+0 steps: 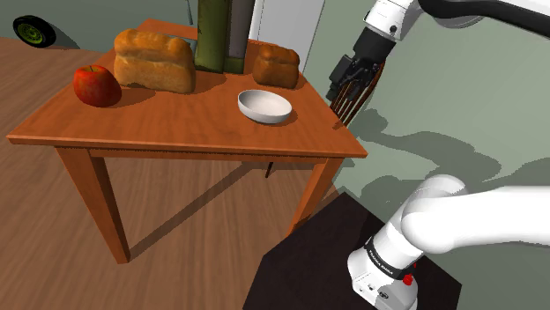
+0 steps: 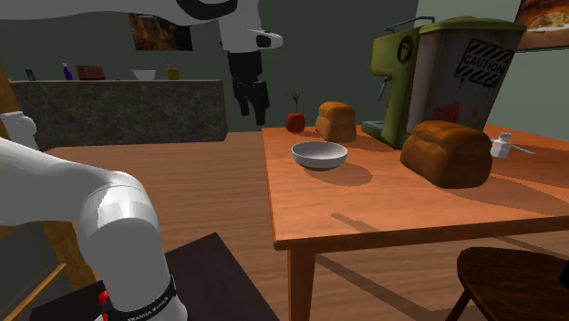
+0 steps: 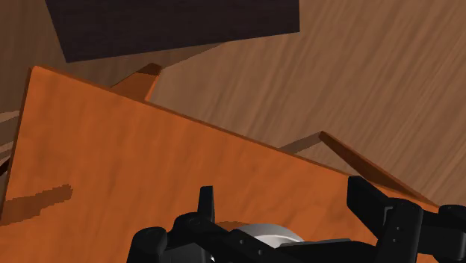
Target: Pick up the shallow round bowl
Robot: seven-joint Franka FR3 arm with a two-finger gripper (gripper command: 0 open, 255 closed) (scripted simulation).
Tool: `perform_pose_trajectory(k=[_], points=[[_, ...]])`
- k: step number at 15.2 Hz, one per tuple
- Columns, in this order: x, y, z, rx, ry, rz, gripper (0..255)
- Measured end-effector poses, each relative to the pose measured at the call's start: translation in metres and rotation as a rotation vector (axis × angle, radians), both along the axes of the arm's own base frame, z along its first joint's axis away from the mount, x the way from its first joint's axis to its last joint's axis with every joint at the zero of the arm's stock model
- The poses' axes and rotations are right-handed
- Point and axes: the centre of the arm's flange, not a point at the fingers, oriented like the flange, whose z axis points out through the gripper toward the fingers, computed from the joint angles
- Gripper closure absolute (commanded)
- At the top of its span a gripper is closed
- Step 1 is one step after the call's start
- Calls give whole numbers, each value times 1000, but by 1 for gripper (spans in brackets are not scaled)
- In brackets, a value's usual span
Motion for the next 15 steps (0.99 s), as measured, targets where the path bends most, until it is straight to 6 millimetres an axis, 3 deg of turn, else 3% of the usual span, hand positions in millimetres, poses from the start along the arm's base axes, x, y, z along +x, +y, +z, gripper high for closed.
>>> perform_pose_trajectory(k=[4,15], points=[[20,-12,-11,6,-4,3,0],[141,-64,-68,34,-30,17,0]])
